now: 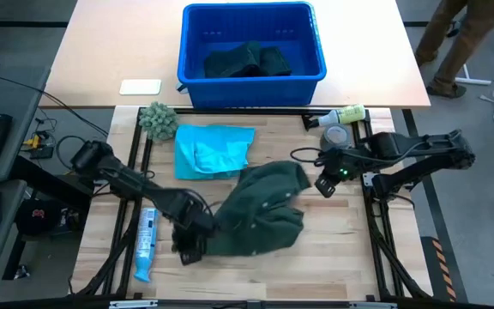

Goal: Fold laundry
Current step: Fold the green polo shirt from the blue laundry bin

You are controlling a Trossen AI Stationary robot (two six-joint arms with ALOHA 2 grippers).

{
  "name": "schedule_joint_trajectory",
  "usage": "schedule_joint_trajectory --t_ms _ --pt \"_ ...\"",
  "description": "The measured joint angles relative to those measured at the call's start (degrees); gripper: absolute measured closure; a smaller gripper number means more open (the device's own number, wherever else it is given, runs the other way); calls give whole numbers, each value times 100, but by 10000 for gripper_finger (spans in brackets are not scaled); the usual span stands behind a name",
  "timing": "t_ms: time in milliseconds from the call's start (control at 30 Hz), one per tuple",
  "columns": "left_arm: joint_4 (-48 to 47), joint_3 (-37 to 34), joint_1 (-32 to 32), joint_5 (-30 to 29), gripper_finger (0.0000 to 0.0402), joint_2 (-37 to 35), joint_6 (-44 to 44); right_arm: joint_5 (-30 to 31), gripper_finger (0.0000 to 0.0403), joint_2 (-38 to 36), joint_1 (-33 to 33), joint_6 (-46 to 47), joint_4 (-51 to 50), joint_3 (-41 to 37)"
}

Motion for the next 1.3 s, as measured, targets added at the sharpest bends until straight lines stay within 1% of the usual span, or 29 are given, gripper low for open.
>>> schedule_joint_trajectory --t_ms 67,100,167,233,333,433,600,667,733,833,933,1000,1033,1067,1133,1167,1300 --pt "675 -404 -123 352 402 82 -539 -150 403 152 1 -15 -1 0" --pt "970 -541 -181 407 402 102 -810 -229 403 227 1 -38 -2 0" --pt "1579 -714 -251 406 401 101 -1318 -347 403 381 1 -144 2 0" --pt "1968 -719 -295 276 401 96 -1568 -483 403 512 25 -275 3 -2" --pt "1838 -597 -397 68 401 54 -1712 -764 403 629 50 -450 -4 -2" --pt "1669 -590 -523 65 400 -58 -1718 -995 403 667 155 -492 -28 -2" --pt "1115 -584 -694 -45 400 -365 -1716 -667 398 667 445 -423 108 -101" --pt "896 -587 -747 -140 400 -455 -1861 -671 386 667 533 -418 242 -277" --pt "869 -586 -788 -128 400 -550 -1942 -843 368 667 607 -413 515 -559" --pt "951 -584 -804 25 400 -590 -1983 -1270 330 667 757 -253 1243 -1184" --pt "1053 -584 -803 15 401 -572 -2099 -1877 295 669 876 60 2458 -1919" --pt "1062 -584 -797 -155 401 -554 -2240 -2213 289 671 931 414 3470 -2379" --pt "1030 -584 -797 -286 401 -553 -2326 -2229 295 671 953 673 3919 -2558" --pt "1002 -584 -797 -421 401 -553 -2428 -2121 309 671 987 934 4304 -2718" --pt "928 -585 -785 -711 401 -553 -2639 -1781 362 671 1044 1341 4916 -2994" --pt "923 -592 -777 -890 401 -553 -2741 -1614 381 671 1055 1474 5189 -3113" --pt "980 -640 -651 -1621 401 -553 -3061 -1192 399 671 1052 2037 6079 -3388"
